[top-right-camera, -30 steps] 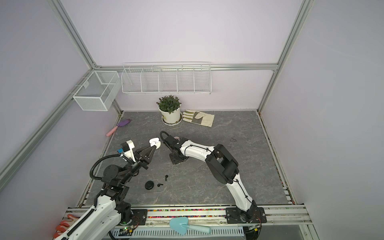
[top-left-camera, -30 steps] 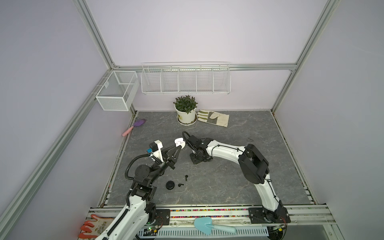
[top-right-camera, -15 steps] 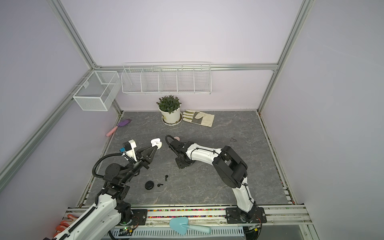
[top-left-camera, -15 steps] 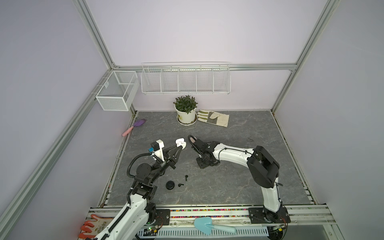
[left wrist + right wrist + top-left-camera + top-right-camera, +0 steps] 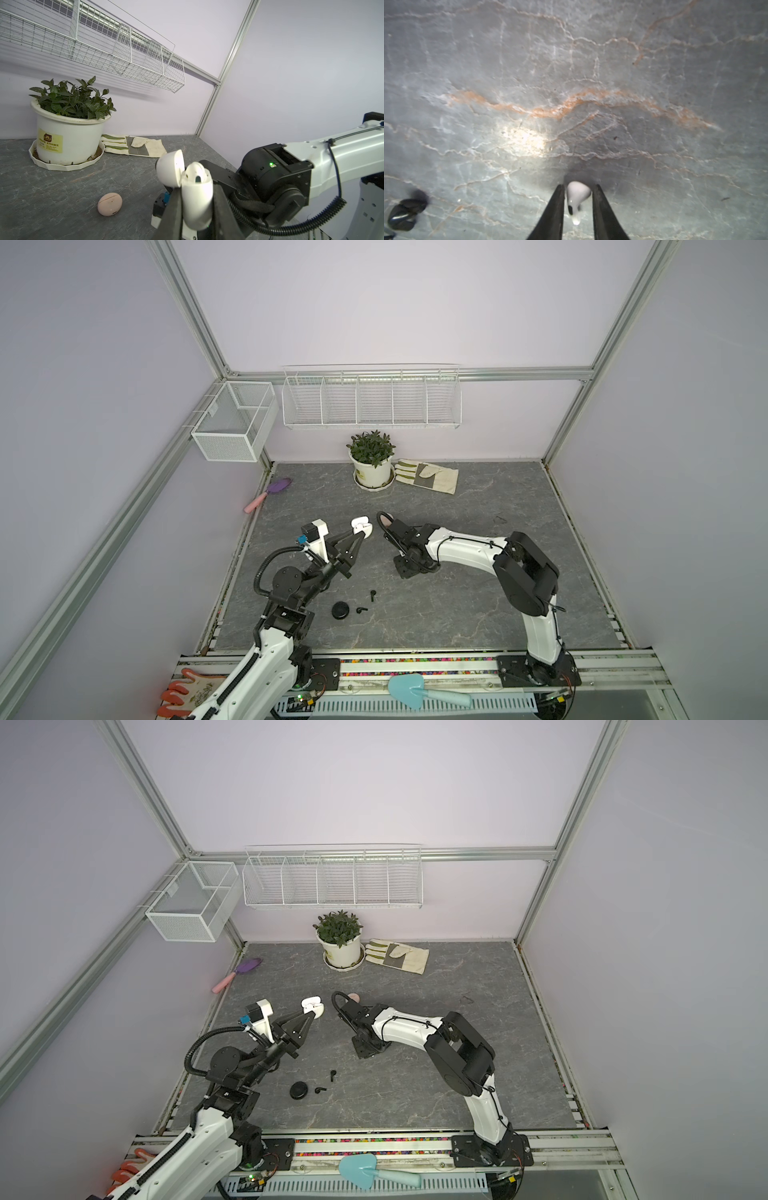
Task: Insert the wireless bluetooth earbuds into the charging case
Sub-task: 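Close the right gripper on the second white earbud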
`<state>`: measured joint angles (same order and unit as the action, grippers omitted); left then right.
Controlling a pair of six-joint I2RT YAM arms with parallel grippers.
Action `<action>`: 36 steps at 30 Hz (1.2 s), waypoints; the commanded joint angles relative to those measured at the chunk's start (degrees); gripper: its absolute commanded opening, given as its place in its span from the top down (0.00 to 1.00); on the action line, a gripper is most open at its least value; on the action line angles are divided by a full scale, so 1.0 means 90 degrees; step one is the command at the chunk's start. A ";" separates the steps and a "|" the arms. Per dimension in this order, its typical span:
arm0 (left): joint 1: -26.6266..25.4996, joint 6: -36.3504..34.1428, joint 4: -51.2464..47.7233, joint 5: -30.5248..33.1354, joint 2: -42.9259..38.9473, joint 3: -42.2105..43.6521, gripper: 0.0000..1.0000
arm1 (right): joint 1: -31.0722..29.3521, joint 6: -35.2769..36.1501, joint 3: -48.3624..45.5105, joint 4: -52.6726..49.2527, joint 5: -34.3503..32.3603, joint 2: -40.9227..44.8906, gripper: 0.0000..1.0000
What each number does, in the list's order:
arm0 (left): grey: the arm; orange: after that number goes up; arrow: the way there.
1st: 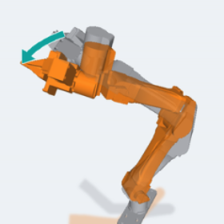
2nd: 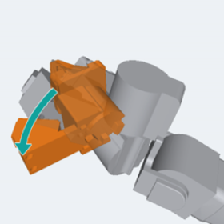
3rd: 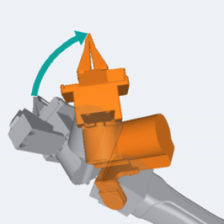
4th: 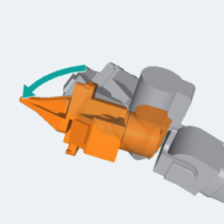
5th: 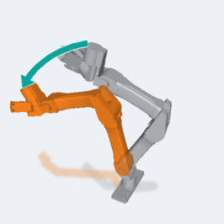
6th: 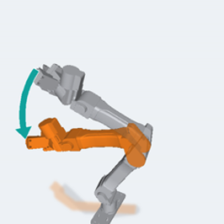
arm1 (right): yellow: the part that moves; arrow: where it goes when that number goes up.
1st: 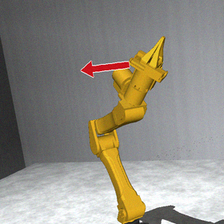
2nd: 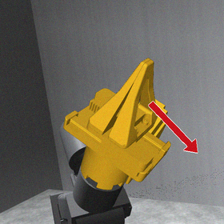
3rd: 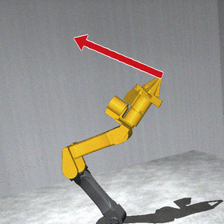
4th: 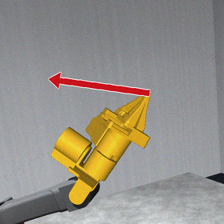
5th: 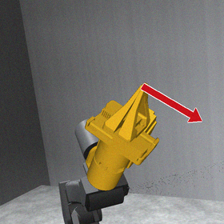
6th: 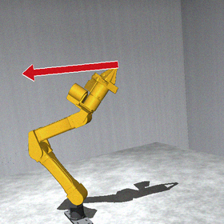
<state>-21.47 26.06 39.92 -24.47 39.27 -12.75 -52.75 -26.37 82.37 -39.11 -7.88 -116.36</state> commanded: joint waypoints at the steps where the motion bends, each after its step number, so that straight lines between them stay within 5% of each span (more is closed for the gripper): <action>1: 0.0029 -0.0044 0.0064 -0.0052 -0.0076 -0.0204 1.00 | -0.0008 -0.0183 -0.0005 -0.0229 0.0028 0.0057 0.69; 36: 0.0026 -0.0005 0.0189 -0.0064 -0.0076 -0.0131 1.00 | 0.0002 -0.0029 0.0567 -0.0567 -0.0023 -0.0548 0.74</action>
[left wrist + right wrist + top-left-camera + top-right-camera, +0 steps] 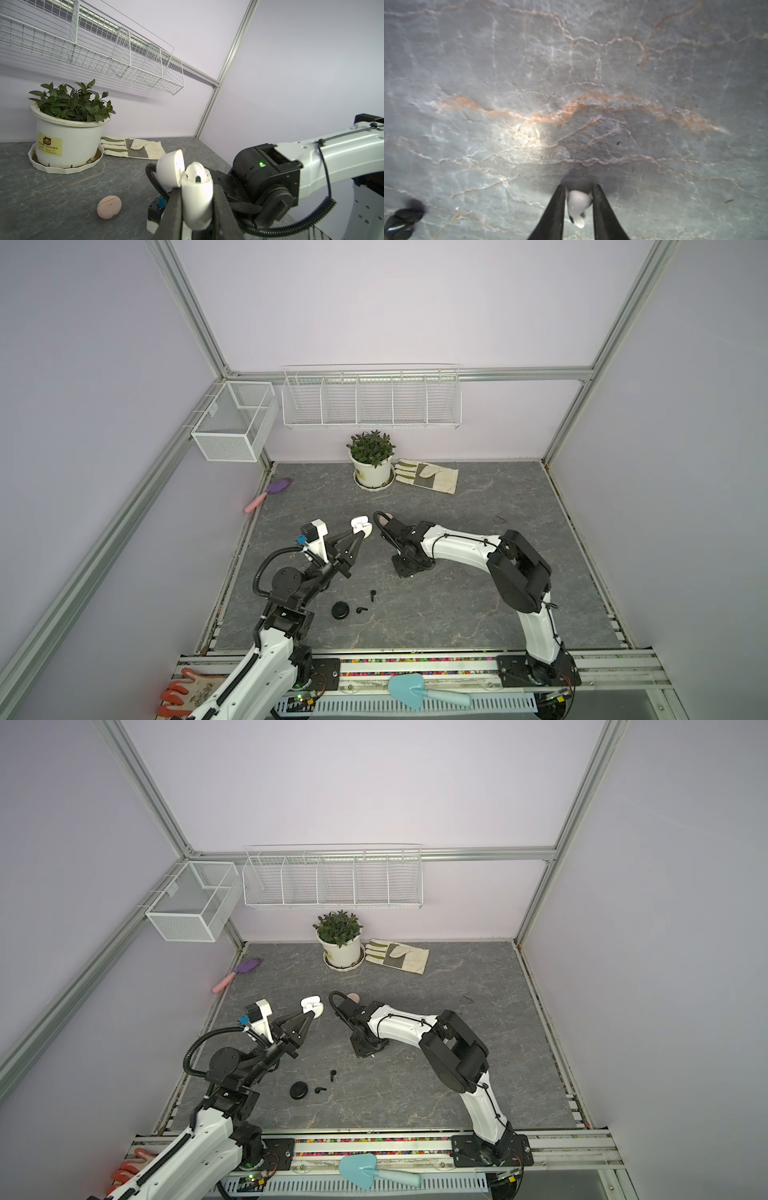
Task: Insert the wireless bluetooth earbuds into the charging case
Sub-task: 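Close the right gripper on the second white earbud, then lift the earbud with the right gripper and carry it toward the case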
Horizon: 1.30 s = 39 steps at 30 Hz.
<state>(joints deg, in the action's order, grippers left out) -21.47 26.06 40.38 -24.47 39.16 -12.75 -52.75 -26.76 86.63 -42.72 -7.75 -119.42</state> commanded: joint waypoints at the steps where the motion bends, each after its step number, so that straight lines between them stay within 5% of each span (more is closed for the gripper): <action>1: 0.0030 -0.0005 0.0135 -0.0055 -0.0064 -0.0128 1.00 | 0.0002 0.0014 0.0094 -0.0166 -0.0037 -0.0208 0.75; 22: 0.0031 0.0032 0.0163 -0.0060 0.0048 -0.0242 1.00 | 0.0112 -0.0034 0.0006 0.0028 0.0013 0.0305 0.79; 39: 0.0032 0.0219 0.1465 0.0015 0.0817 -0.0253 1.00 | 0.0477 -0.0219 -0.0088 0.0578 0.0317 0.0835 0.79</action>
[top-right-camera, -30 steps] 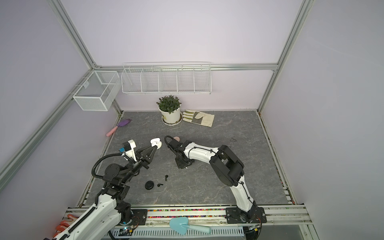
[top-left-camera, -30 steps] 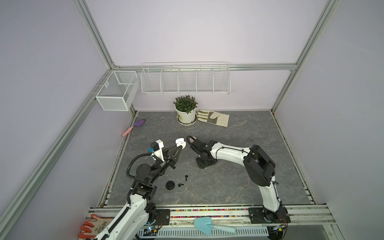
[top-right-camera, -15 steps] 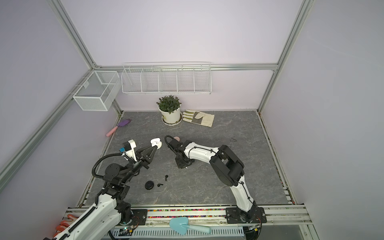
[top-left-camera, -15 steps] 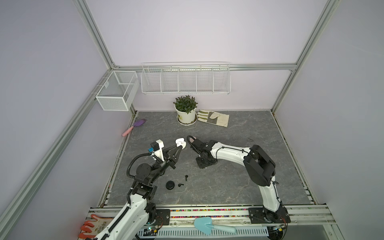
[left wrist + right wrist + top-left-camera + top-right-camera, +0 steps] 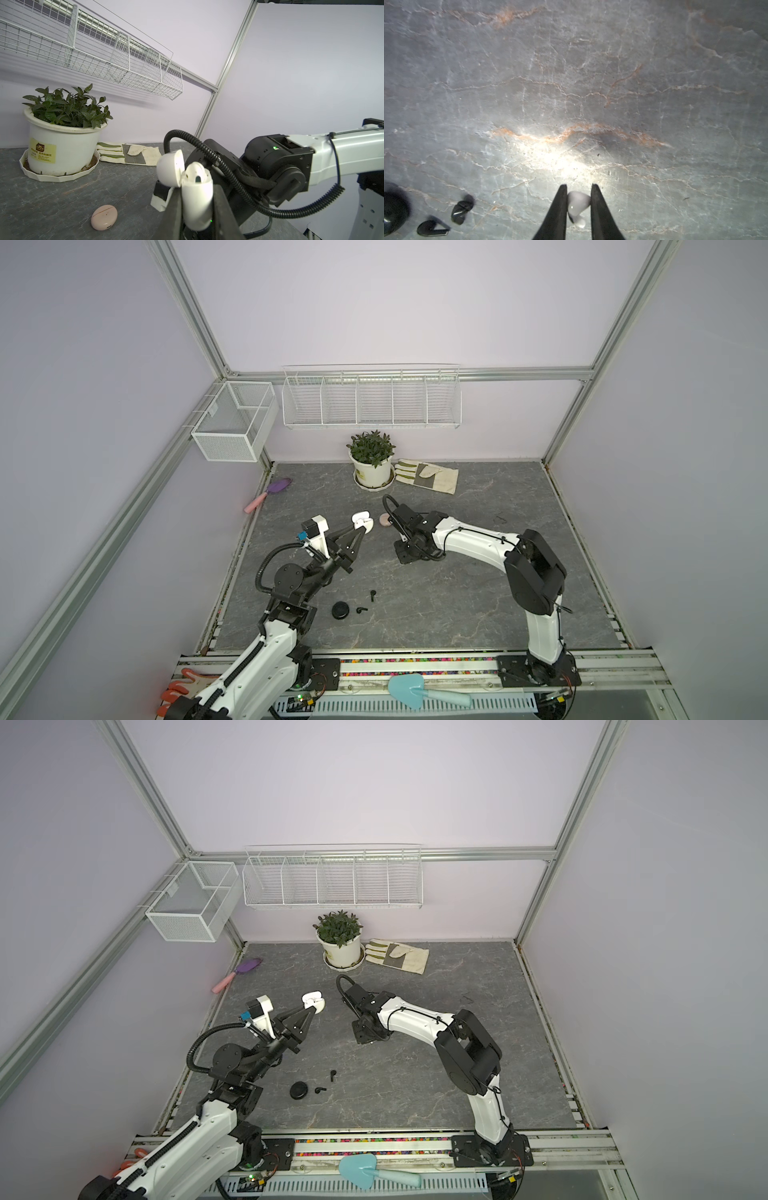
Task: Insert the wireless bluetooth earbuds into the charging case
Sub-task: 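Lift the earbud with the right gripper and carry it toward the case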
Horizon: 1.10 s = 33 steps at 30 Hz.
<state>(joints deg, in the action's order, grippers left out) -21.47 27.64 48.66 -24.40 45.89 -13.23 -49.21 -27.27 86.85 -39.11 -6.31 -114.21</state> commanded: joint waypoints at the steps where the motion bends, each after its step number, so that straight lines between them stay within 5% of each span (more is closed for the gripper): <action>1: 0.0031 0.0012 0.0633 0.0009 0.0129 -0.0209 1.00 | 0.0113 -0.0173 -0.0116 0.0214 0.0191 0.0286 0.79; 20: 0.0022 -0.0174 0.1730 -0.0378 0.0991 -0.0314 1.00 | 0.0341 -0.0120 0.0003 0.0686 0.0879 0.0369 0.79; 33: 0.0014 -0.0141 0.2387 -0.0678 0.1393 -0.0462 1.00 | 0.0530 -0.0031 0.0502 0.0363 0.0569 0.1345 0.80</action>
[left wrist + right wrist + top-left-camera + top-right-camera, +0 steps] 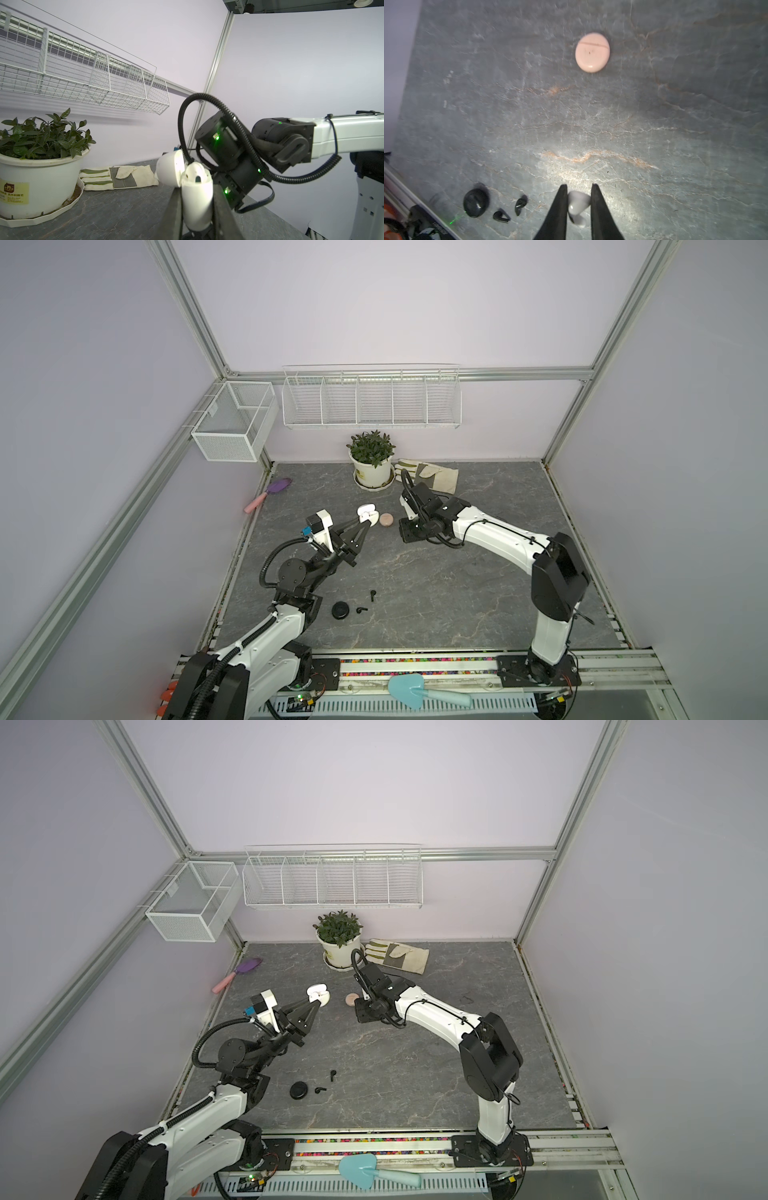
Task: Insert the wireless bluetooth earbuds into the charging case
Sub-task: 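Lift the earbud with the right gripper and carry it toward the case, then lower the earbud stem-first into the empty case slot with the right gripper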
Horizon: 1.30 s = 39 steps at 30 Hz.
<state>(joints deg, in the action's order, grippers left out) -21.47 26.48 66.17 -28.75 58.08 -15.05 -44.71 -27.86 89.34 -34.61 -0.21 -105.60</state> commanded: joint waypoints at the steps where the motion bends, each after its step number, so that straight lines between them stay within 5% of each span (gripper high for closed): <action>1: 0.0018 0.0012 0.0504 -0.0220 0.0070 -0.0280 1.00 | 0.0032 0.0055 0.0279 -0.0138 -0.0146 0.0500 0.80; 18: 0.0008 0.0153 0.1455 -0.0650 0.0713 -0.0519 1.00 | -0.0306 0.0437 0.1366 0.0068 -0.0543 0.1727 0.83; 39: 0.0006 0.0129 0.1651 -0.0603 0.0697 -0.0435 1.00 | -0.1185 -0.0040 0.1630 0.0814 -0.0424 0.1450 0.83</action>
<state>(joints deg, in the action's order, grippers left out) -21.47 27.79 78.15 -34.35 65.39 -18.24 -54.87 -26.26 103.55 -29.52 -4.67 -92.31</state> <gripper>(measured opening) 0.190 0.181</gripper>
